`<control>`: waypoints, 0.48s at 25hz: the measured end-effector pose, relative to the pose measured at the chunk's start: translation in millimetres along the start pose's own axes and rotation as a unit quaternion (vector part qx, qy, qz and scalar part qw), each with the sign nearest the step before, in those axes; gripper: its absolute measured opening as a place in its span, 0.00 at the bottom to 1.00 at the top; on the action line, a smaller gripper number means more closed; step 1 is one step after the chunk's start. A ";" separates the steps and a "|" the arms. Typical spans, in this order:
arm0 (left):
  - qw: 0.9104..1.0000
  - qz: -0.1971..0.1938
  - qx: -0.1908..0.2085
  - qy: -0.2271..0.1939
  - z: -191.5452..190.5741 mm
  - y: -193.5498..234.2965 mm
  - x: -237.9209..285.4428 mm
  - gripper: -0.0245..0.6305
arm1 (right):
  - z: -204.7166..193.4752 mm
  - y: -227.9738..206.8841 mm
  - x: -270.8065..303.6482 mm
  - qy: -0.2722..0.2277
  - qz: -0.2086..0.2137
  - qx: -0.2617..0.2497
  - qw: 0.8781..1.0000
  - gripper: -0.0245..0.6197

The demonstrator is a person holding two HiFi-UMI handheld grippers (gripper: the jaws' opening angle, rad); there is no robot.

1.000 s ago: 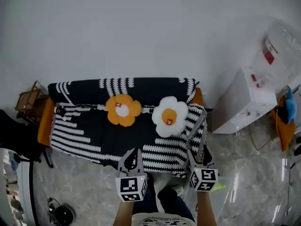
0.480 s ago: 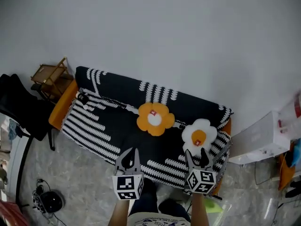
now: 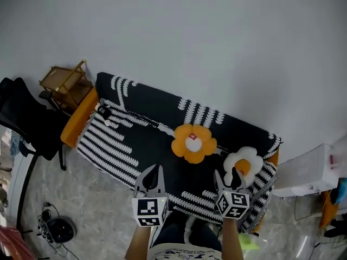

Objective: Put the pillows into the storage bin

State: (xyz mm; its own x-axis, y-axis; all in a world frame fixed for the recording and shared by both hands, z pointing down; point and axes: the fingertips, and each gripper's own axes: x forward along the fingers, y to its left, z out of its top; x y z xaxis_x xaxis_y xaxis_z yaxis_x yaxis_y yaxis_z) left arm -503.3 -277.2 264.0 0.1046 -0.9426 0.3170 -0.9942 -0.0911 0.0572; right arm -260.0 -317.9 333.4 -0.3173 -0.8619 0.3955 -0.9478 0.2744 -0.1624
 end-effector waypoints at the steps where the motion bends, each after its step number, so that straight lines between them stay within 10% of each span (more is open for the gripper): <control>1: 1.000 0.004 0.000 0.002 0.0 5.2 4.0 0.06 | 0.5 2.7 7.1 0.002 0.003 -0.002 1.000 0.54; 12: 0.998 0.051 -0.031 0.037 -27.7 32.1 50.4 0.06 | -21.8 -16.4 82.5 0.054 0.025 -0.024 0.998 0.55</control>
State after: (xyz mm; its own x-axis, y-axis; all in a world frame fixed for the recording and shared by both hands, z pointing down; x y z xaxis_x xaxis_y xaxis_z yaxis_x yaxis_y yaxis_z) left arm -529.3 -318.7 307.9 0.0072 -0.9196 0.3929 -0.9966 0.0257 0.0784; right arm -271.3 -384.3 388.4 -0.3631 -0.7965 0.4836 -0.9304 0.3382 -0.1415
